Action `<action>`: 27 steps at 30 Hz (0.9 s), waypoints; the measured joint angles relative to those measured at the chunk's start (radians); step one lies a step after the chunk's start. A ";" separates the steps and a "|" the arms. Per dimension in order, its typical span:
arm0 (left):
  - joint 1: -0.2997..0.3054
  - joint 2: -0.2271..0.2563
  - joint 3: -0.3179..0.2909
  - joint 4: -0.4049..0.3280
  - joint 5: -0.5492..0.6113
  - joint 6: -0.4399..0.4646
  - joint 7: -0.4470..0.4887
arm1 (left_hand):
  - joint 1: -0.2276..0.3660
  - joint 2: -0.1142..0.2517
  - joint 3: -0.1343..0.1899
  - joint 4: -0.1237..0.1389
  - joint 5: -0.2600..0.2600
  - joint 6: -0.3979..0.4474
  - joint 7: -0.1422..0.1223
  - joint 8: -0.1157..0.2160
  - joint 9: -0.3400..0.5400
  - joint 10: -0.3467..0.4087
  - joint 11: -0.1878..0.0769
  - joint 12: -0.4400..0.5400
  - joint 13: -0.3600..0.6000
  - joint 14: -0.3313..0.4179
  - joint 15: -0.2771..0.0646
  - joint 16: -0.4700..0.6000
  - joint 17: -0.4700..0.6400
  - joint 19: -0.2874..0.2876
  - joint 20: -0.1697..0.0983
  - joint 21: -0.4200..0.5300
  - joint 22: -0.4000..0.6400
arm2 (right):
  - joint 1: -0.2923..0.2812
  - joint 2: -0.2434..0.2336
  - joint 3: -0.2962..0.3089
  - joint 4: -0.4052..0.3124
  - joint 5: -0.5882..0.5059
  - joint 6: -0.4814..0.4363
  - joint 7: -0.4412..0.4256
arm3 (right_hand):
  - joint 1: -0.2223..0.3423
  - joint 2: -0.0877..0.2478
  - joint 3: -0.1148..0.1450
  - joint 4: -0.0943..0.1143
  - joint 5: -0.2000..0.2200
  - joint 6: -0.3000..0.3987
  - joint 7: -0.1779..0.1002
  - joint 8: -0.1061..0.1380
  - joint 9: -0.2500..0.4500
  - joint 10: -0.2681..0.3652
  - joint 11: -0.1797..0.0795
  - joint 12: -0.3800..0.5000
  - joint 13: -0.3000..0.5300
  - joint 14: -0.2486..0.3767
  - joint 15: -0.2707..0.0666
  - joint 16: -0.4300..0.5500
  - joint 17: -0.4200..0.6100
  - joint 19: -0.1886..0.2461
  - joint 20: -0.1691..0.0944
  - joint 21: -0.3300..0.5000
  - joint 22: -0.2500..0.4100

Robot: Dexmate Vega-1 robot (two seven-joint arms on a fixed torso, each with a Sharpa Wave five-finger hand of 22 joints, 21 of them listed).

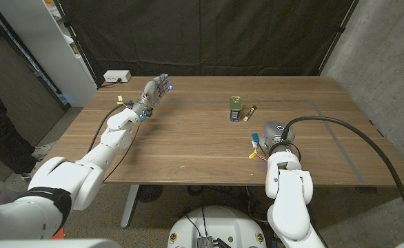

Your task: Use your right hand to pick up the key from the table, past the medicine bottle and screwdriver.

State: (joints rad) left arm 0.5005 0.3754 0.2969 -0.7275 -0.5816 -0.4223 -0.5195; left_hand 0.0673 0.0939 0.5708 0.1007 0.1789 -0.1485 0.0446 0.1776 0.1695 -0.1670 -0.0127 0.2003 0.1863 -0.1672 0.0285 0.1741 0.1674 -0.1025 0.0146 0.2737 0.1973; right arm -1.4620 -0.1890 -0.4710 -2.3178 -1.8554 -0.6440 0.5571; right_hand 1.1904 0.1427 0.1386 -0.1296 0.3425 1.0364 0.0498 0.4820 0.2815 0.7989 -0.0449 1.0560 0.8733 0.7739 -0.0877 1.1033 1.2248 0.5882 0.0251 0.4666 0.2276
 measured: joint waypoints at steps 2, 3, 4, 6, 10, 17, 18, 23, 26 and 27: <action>0.013 0.008 0.002 -0.025 -0.003 0.004 0.005 | 0.000 0.000 0.000 0.000 0.000 0.000 0.000 0.000 0.000 0.000 0.000 0.000 0.000 0.000 0.000 0.000 0.000 0.000 0.000 0.000 0.000 | 0.001 -0.003 0.001 -0.001 0.005 0.000 -0.008 | 0.000 0.000 0.000 0.000 0.000 0.003 0.003 0.004 -0.001 0.000 0.000 0.000 0.003 0.000 0.000 0.000 0.000 0.000 0.000 0.000 0.000; 0.020 0.012 0.003 -0.037 -0.006 0.006 0.012 | 0.000 0.000 0.000 0.000 0.000 0.000 0.000 0.000 0.000 0.000 0.000 0.000 0.000 0.000 0.000 0.000 0.000 0.000 0.000 0.000 0.000 | 0.002 -0.006 0.002 -0.003 0.007 0.000 -0.011 | 0.003 -0.003 0.000 0.000 0.000 0.004 0.004 0.004 -0.001 0.000 0.000 0.000 0.003 0.000 0.000 0.000 0.000 0.000 0.000 0.000 0.000; 0.024 0.015 0.003 -0.045 -0.006 0.007 0.012 | 0.000 0.000 0.000 0.000 0.000 0.000 0.000 0.000 0.000 0.000 0.000 0.000 0.000 0.000 0.000 0.000 0.000 0.000 0.000 0.000 0.000 | 0.002 -0.008 0.003 -0.003 0.009 0.000 -0.015 | 0.004 -0.004 0.000 0.000 0.000 0.004 0.004 0.004 -0.001 0.000 0.000 0.000 0.002 0.000 0.000 0.000 0.000 0.000 0.000 0.000 0.000; 0.033 0.021 0.004 -0.061 -0.011 0.012 0.022 | 0.000 0.000 0.000 0.000 0.000 0.000 0.000 0.000 0.000 0.000 0.000 0.000 0.000 0.000 0.000 0.000 0.000 0.000 0.000 0.000 0.000 | 0.003 -0.010 0.003 -0.005 0.010 0.000 -0.017 | 0.004 -0.004 0.000 0.000 -0.007 0.004 0.004 0.004 -0.001 0.000 0.000 0.000 0.004 0.000 0.000 0.000 0.000 0.000 0.000 0.000 0.000; 0.045 0.029 0.006 -0.082 -0.016 0.017 0.032 | 0.000 0.000 0.000 0.000 0.000 0.000 0.000 0.000 0.000 0.000 0.000 0.000 0.000 0.000 0.000 0.000 0.000 -0.004 -0.004 0.000 0.000 | 0.005 -0.018 0.007 -0.009 0.013 0.000 -0.027 | 0.004 -0.004 0.000 0.000 -0.007 0.004 0.004 0.004 -0.001 0.000 0.000 0.000 0.005 0.000 0.000 0.000 0.000 -0.005 -0.006 0.004 0.000; 0.065 0.042 0.010 -0.119 -0.026 0.023 0.048 | 0.000 0.000 0.000 0.000 0.000 0.000 0.000 0.000 0.000 0.000 0.000 0.000 0.000 0.000 0.000 0.000 0.000 -0.004 -0.004 -0.004 0.000 | 0.006 -0.031 0.013 -0.017 0.014 0.001 -0.045 | 0.004 -0.004 0.004 0.004 -0.008 0.004 0.004 0.004 -0.001 0.002 -0.002 0.000 0.005 0.000 0.000 0.000 0.000 -0.005 -0.005 0.008 0.000; 0.067 0.044 0.010 -0.124 -0.028 0.024 0.049 | 0.000 0.000 0.000 0.000 0.000 0.000 0.000 0.000 0.000 0.000 0.000 0.000 0.000 0.000 0.000 0.000 0.000 -0.004 -0.004 -0.004 0.000 | 0.007 -0.032 0.014 -0.019 0.014 0.002 -0.048 | 0.004 -0.004 0.004 0.004 -0.012 0.004 0.004 0.004 -0.001 0.002 -0.002 0.000 0.005 0.000 0.000 0.000 0.000 -0.005 -0.005 0.008 0.000; 0.080 0.052 0.011 -0.149 -0.033 0.027 0.059 | 0.000 0.000 0.000 0.000 0.000 0.000 0.000 0.000 0.000 0.000 0.000 0.000 0.000 0.000 0.000 0.000 0.000 -0.004 -0.004 -0.004 0.000 | 0.007 -0.039 0.018 -0.025 0.014 0.003 -0.063 | 0.004 -0.004 0.004 0.004 -0.015 0.004 0.004 0.004 0.000 0.002 -0.002 0.000 0.005 0.003 0.003 0.000 0.000 -0.005 -0.005 0.015 0.000; 0.091 0.059 0.011 -0.168 -0.037 0.029 0.067 | 0.000 0.000 0.000 0.000 0.000 0.000 0.000 0.000 0.000 0.000 0.000 0.000 0.000 0.000 0.000 0.000 0.000 -0.004 -0.004 -0.004 0.000 | 0.006 -0.043 0.021 -0.029 0.014 0.004 -0.071 | 0.004 -0.004 0.004 0.004 -0.015 0.004 0.004 0.003 0.000 0.003 -0.003 0.000 0.005 0.004 0.004 0.000 0.000 -0.005 -0.005 0.015 0.000; 0.095 0.062 0.011 -0.175 -0.038 0.030 0.068 | 0.000 0.000 0.000 0.000 0.000 0.000 0.000 0.000 0.000 0.000 0.000 0.000 0.000 0.000 0.000 0.000 0.000 -0.004 -0.004 -0.004 0.000 | 0.007 -0.044 0.022 -0.030 0.014 0.004 -0.078 | 0.004 -0.004 0.004 0.004 -0.015 0.004 0.004 0.003 0.000 0.003 -0.003 0.000 0.005 0.004 0.004 0.000 0.000 -0.005 -0.005 0.015 0.000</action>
State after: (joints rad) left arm 0.5954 0.4372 0.3083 -0.9021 -0.6192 -0.3928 -0.4513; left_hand 0.0674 0.0939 0.5709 0.1007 0.1789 -0.1484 0.0446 0.1776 0.1696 -0.1670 -0.0126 0.2003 0.1863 -0.1672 0.0285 0.1741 0.1676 -0.1060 0.0110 0.2698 0.1973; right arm -1.4555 -0.2332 -0.4488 -2.3479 -1.8412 -0.6399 0.4791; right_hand 1.1944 0.1387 0.1426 -0.1255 0.3272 1.0400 0.0535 0.4845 0.2811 0.8022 -0.0479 1.0558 0.8779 0.7774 -0.0840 1.1033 1.2245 0.5829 0.0196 0.4820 0.2278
